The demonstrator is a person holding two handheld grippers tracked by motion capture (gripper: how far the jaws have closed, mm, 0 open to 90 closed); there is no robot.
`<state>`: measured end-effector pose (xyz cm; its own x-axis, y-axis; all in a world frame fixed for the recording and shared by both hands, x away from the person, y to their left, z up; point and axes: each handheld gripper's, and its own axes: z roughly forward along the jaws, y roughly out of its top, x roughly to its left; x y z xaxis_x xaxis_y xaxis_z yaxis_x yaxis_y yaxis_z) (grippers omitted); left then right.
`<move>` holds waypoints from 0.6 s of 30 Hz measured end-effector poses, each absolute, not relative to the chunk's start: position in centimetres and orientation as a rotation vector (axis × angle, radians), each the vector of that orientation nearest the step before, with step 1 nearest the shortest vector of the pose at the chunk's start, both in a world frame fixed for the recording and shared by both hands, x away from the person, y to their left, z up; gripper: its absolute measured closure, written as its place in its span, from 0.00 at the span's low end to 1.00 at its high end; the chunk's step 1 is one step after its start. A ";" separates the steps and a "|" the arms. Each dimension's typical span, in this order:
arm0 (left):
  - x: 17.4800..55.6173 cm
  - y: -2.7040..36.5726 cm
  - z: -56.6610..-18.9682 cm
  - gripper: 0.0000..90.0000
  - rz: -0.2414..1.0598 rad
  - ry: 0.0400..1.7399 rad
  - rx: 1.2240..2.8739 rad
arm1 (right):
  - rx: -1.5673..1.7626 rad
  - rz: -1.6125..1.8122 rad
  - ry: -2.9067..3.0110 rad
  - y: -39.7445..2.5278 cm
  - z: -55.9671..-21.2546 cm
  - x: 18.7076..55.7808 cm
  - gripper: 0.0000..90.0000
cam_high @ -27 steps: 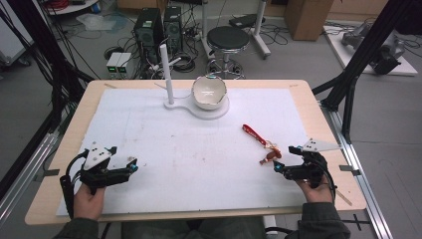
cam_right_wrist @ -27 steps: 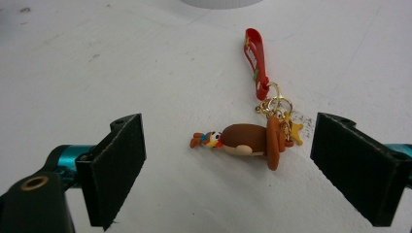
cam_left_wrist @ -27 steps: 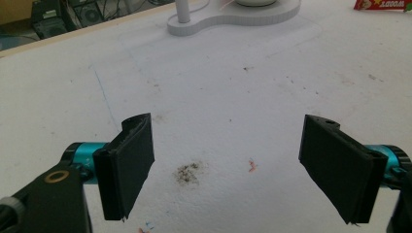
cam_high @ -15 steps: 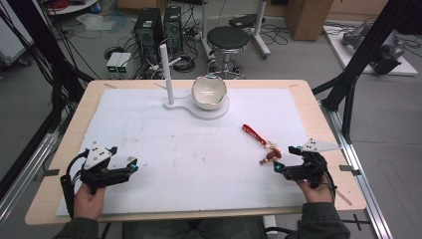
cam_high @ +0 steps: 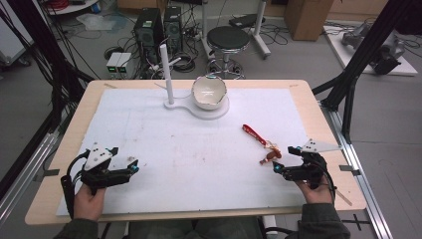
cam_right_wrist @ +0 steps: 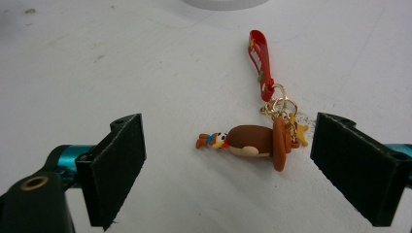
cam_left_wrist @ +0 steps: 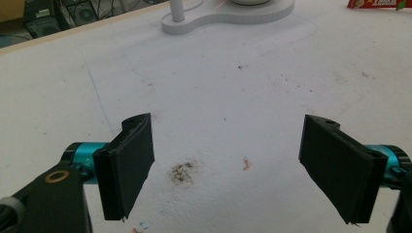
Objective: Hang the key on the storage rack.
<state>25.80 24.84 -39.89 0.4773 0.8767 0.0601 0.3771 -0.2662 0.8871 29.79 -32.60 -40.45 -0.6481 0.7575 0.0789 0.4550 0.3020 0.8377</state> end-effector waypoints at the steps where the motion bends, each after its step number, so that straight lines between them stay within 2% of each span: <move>1: 25.8 24.8 -39.9 0.23 0.715 1.052 1.844 | 1.094 1.276 2.244 -32.6 -40.4 29.8 0.13; 18: 25.7 25.0 -40.0 0.23 0.719 1.057 1.851 | 1.073 1.278 2.256 -32.2 -40.1 30.2 0.13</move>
